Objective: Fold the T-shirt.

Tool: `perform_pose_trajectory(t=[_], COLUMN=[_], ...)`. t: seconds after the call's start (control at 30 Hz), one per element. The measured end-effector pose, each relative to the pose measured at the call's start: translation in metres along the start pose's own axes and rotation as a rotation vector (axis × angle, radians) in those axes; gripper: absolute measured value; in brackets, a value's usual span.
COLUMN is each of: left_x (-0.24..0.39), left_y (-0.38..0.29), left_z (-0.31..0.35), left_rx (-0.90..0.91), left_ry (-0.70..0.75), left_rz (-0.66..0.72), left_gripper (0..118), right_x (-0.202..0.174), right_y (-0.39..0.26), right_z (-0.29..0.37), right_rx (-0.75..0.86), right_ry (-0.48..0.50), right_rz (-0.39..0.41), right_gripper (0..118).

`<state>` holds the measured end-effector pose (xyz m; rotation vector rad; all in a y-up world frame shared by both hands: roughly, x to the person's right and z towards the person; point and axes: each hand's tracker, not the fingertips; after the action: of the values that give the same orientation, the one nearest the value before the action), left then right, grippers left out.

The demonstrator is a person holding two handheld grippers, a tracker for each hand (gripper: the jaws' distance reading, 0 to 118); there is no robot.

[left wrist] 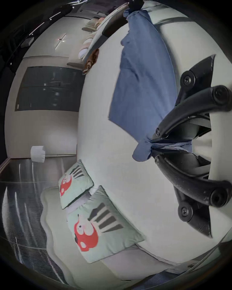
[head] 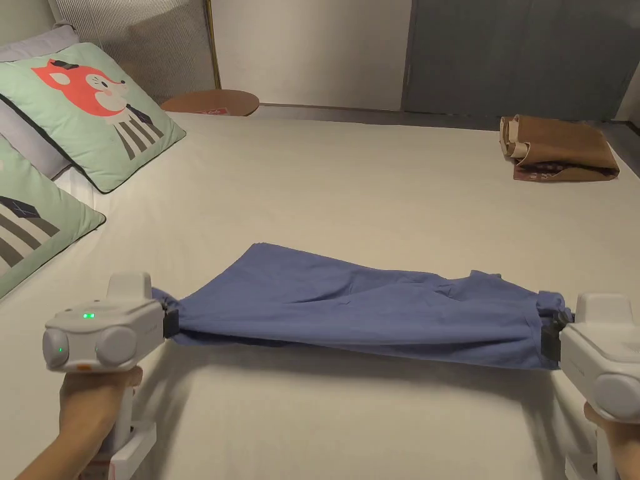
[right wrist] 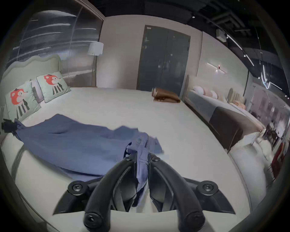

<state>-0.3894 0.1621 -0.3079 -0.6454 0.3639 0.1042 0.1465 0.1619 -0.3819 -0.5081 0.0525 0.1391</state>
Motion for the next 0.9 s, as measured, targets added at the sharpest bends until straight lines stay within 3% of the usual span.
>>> perform_pose_trajectory(t=[0.3, 0.47, 0.9], left_x=[-0.020, -0.044, -0.056], left_y=[-0.079, -0.119, -0.160], left_z=[0.070, 0.098, 0.102], left_rx=[-0.079, -0.141, -0.256], left_ry=[-0.014, -0.036, -0.013], left_rz=[-0.074, -0.033, -0.029], left_gripper=[4, 4, 4], right_x=[0.008, 0.014, 0.010], right_y=[-0.075, -0.119, -0.184], right_z=[0.093, 0.133, 0.154], right_rx=[-0.083, -0.153, -0.317], right_ry=[-0.002, 0.005, 0.010], right_rz=[-0.044, -0.074, -0.132], right_gripper=[12, 12, 10])
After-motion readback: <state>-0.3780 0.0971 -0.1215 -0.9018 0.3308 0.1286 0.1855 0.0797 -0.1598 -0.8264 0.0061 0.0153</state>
